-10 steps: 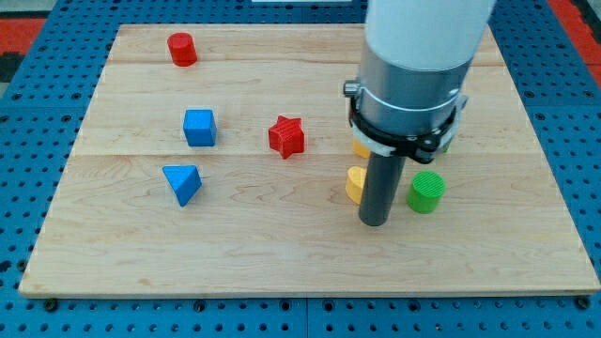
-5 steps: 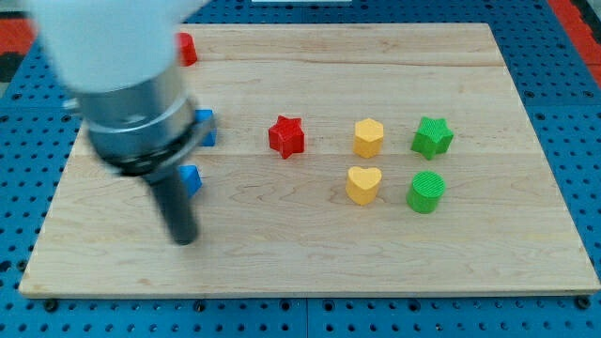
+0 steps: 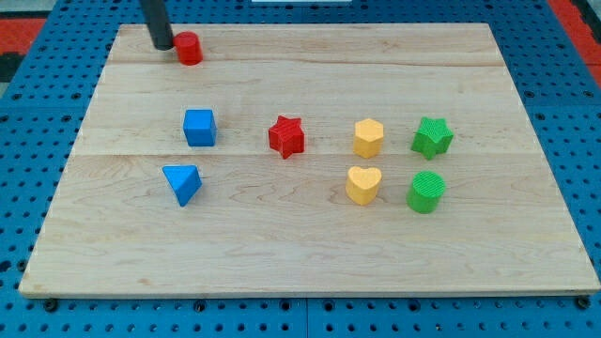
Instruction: Push the red circle to the center
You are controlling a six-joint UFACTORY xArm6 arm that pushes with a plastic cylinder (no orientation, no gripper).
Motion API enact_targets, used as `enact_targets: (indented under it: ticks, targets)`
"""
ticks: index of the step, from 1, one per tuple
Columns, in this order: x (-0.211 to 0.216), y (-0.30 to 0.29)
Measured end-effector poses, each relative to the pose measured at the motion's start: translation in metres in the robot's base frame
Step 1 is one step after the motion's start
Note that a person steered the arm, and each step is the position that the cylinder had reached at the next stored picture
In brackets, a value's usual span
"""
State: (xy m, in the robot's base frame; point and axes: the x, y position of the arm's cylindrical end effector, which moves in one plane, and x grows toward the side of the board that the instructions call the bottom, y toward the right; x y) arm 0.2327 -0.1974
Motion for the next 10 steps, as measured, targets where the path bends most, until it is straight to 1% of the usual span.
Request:
enact_targets:
  ticks: [1, 2, 3, 4, 5, 6, 7, 8, 9, 10]
  targets:
    - [0.035, 0.07]
    - [0.068, 0.108]
    - [0.039, 0.07]
    - [0.033, 0.118]
    - [0.052, 0.137]
    - [0.083, 0.139]
    - [0.081, 0.135]
    - [0.07, 0.162]
    - [0.075, 0.163]
    - [0.058, 0.193]
